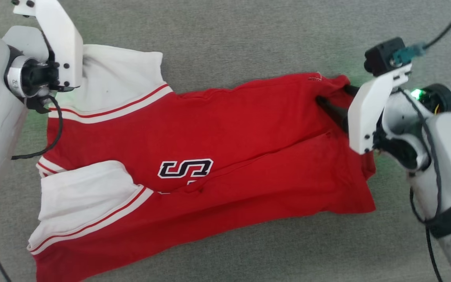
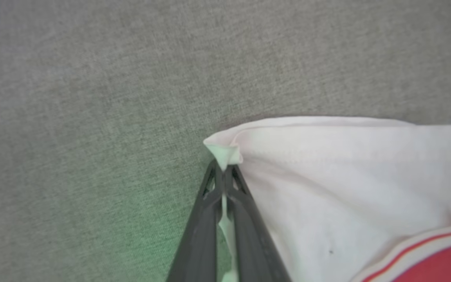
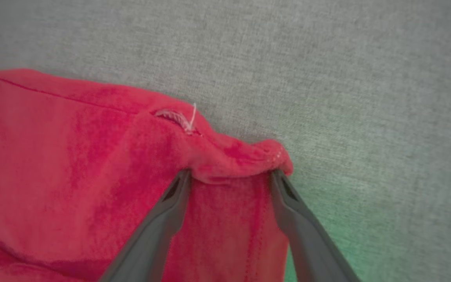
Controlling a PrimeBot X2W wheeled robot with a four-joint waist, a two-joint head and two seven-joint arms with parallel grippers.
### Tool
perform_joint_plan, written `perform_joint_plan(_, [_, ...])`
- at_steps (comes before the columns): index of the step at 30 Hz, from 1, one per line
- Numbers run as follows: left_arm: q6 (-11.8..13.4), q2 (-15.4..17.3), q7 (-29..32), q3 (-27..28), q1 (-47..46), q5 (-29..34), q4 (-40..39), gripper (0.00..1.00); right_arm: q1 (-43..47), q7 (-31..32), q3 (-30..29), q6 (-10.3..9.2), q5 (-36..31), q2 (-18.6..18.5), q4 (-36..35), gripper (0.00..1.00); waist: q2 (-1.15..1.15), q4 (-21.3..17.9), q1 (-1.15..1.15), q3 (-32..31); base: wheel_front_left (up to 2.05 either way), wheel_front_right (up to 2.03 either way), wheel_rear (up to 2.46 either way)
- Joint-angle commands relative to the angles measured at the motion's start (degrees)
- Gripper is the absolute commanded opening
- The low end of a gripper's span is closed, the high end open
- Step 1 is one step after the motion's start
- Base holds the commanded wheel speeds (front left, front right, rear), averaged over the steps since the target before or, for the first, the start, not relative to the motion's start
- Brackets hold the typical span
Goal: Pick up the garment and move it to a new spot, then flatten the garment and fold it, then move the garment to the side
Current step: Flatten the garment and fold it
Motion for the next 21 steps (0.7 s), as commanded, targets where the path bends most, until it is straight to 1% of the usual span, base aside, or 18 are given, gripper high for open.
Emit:
perform_joint_plan(1, [-0.37,-0.35,-0.03,-0.64,0.63,0.33,1.41,0.00,-0.53,3.37,1.70,0.00,1.59,0.21,3.32,1.00,0.00,0.84,0.00,0.27,0.00,0.00,0.00])
perform_joint_plan(2, [-0.44,-0.67,-0.34,-0.70,0.55,0.30,1.70,0.00,-1.30,4.95,2.29,0.00,1.84,0.02,4.55,1.00,0.00,1.13,0.00,0.31,0.00,0.00,0.00])
perform_joint_plan(3, [-0.66,-0.93,-0.64,-0.72,0.47,0.26,1.97,0.00,-1.91,6.68,3.38,0.00,2.23,-0.20,5.46,0.83,0.00,1.41,0.00,0.34,0.00,0.00,0.00])
perform_joint_plan(4, [-0.85,-1.06,-1.02,-0.71,0.44,0.20,2.27,0.00,-2.27,8.10,3.93,0.00,3.07,-0.19,6.24,0.31,0.00,1.63,0.00,0.33,0.00,0.00,0.00])
perform_joint_plan(5, [-0.96,-1.36,-1.44,-0.63,0.28,0.06,2.50,0.00,-2.70,9.35,4.18,0.00,3.65,-0.40,6.89,0.00,0.00,1.95,0.00,0.31,0.00,0.00,0.00])
perform_joint_plan(7, [-1.34,-1.75,-2.31,-0.59,-0.15,0.15,2.72,0.00,-3.73,10.43,4.64,0.00,3.86,-1.30,7.08,0.00,0.00,2.66,0.00,0.21,0.00,0.00,0.00])
perform_joint_plan(11, [-1.86,-2.37,-3.55,0.22,-1.34,-0.67,2.37,0.00,-4.30,9.58,4.41,0.00,4.77,-3.15,4.85,0.00,0.00,3.87,0.00,-0.36,0.00,0.00,0.00])
perform_joint_plan(15, [-2.34,-1.76,-3.36,0.60,-1.86,-1.23,0.82,0.00,-2.56,8.32,3.15,0.00,5.52,-5.76,1.47,0.00,0.00,4.99,0.00,-1.56,0.00,0.00,0.00])
perform_joint_plan(18, [-2.08,-1.20,-2.47,0.43,-1.01,-1.52,-1.60,0.00,-0.46,7.01,1.54,0.00,5.51,-7.70,-1.56,0.00,0.00,5.86,0.00,-2.62,0.00,0.00,0.00])
perform_joint_plan(21, [-0.97,-0.31,-1.22,0.62,0.74,-2.23,-5.16,0.00,2.42,5.77,-0.18,0.00,4.76,-9.16,-5.42,0.00,0.00,6.66,0.00,-3.60,0.00,0.00,0.00])
